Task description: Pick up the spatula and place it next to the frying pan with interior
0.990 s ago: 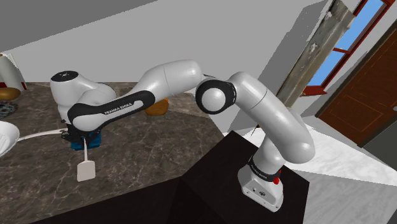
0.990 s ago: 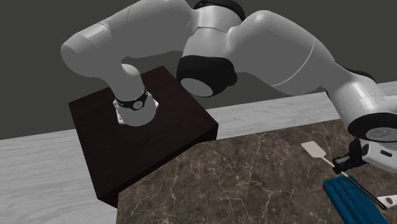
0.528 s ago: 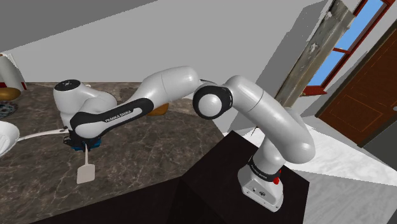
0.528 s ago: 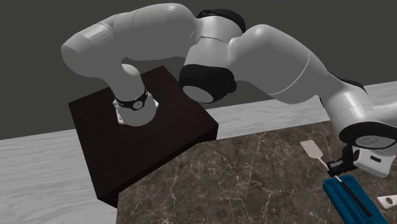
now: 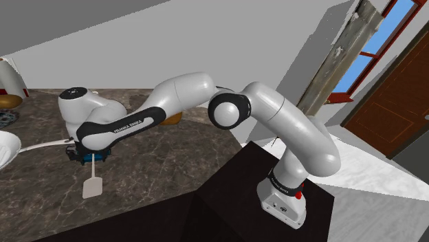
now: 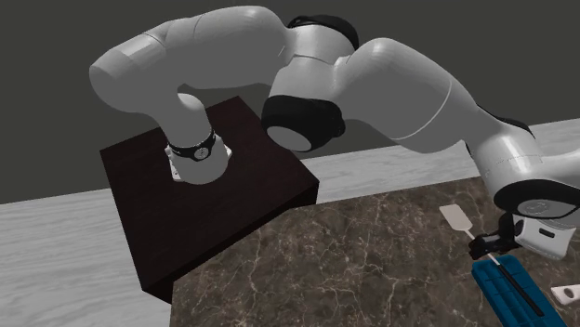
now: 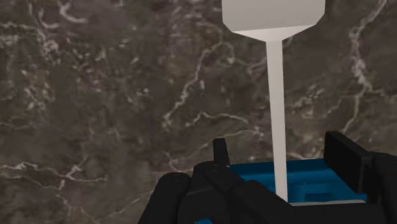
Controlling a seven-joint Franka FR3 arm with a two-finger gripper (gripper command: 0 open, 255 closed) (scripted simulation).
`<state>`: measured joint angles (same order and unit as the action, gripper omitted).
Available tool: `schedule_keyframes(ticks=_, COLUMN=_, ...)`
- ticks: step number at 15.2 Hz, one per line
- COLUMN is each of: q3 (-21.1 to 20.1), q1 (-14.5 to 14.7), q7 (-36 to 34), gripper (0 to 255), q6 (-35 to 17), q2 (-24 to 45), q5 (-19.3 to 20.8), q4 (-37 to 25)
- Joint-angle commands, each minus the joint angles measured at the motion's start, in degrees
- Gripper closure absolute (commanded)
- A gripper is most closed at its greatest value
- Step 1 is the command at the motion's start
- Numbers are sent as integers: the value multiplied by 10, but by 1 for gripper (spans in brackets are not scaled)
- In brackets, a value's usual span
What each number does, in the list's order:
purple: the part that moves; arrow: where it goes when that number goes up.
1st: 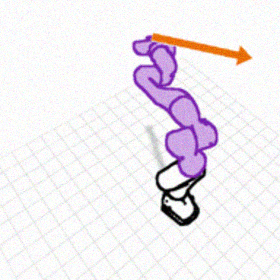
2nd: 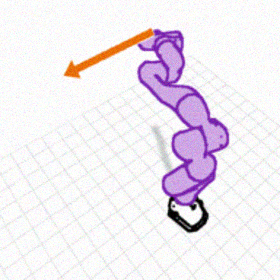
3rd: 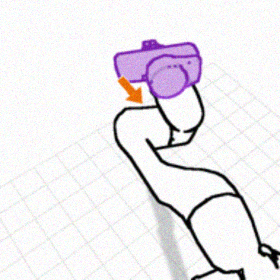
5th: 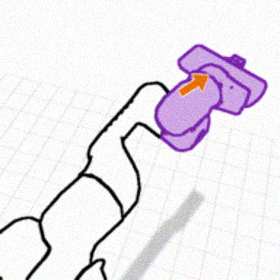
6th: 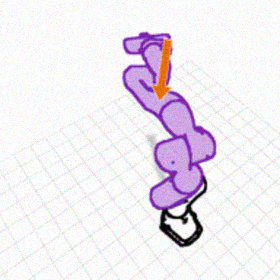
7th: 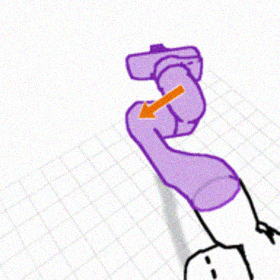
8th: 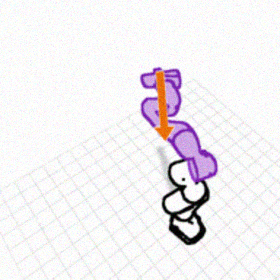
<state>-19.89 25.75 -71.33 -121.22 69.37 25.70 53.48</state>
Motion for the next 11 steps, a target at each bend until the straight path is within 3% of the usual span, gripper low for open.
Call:
schedule_keyframes(ticks=1, q3=0, q1=0, q7=0, gripper=0, q6=0, q2=1, q5=0, q4=0)
schedule_keyframes(ticks=11, q3=-10, q1=-8, q7=-4, gripper=0, q6=24, q2=-60, q5=-6, q4=39)
